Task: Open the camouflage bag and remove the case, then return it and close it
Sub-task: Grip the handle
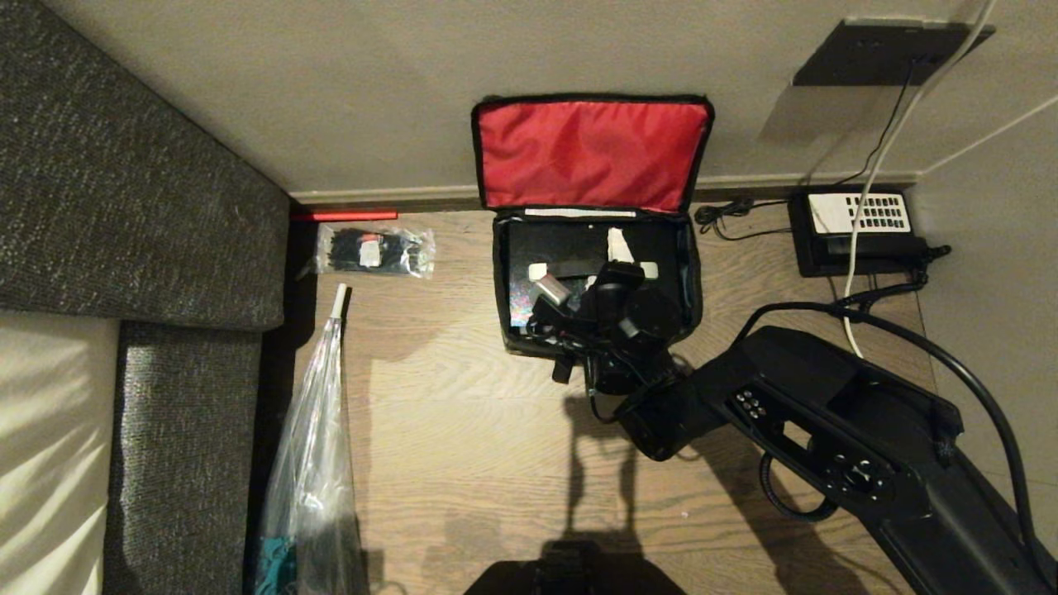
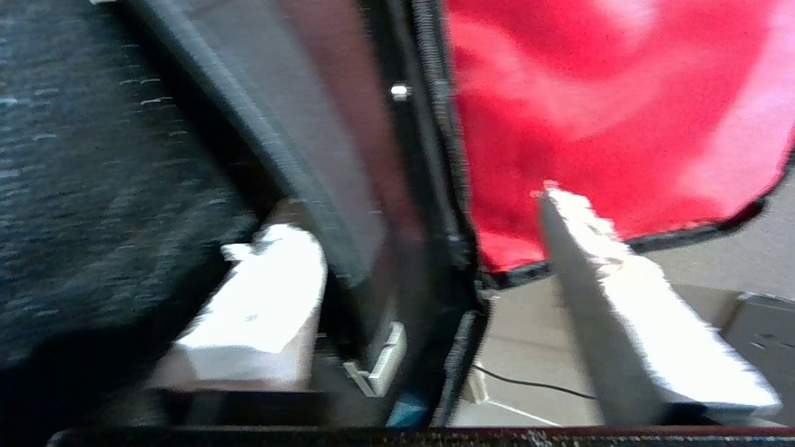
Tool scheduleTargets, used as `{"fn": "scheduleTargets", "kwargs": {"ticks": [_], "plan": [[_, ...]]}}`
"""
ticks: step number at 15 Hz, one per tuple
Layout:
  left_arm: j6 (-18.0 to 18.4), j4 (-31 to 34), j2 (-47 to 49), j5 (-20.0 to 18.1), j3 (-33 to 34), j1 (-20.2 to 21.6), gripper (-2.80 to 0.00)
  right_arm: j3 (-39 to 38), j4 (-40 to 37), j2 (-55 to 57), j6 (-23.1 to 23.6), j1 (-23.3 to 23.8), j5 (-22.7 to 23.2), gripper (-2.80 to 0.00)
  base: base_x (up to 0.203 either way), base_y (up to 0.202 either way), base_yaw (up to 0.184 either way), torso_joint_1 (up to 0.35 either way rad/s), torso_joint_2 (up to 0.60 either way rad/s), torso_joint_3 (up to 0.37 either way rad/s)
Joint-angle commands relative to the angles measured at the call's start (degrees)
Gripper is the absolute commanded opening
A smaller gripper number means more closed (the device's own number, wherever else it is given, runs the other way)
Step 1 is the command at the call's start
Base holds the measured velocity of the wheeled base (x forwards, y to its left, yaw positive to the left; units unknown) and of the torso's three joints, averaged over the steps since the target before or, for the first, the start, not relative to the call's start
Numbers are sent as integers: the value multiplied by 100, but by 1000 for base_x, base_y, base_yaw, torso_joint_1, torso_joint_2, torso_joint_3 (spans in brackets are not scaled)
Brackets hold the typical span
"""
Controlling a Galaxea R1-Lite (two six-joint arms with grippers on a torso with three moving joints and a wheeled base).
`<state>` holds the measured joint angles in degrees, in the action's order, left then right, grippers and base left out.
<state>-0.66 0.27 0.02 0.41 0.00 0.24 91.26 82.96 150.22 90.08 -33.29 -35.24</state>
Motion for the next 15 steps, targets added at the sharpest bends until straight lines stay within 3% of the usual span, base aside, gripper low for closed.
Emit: {"fn": "scheduleTargets", "kwargs": {"ticks": [1,15], "plan": [[-4,0,-11,3,18,2,-280,-3,63,24,45,-11,-35,-280,0,0,0,0,0,0],[-4,0,-11,3,18,2,-280,-160,63,-104,-128,-106,-35,-280,0,0,0,0,0,0]]}}
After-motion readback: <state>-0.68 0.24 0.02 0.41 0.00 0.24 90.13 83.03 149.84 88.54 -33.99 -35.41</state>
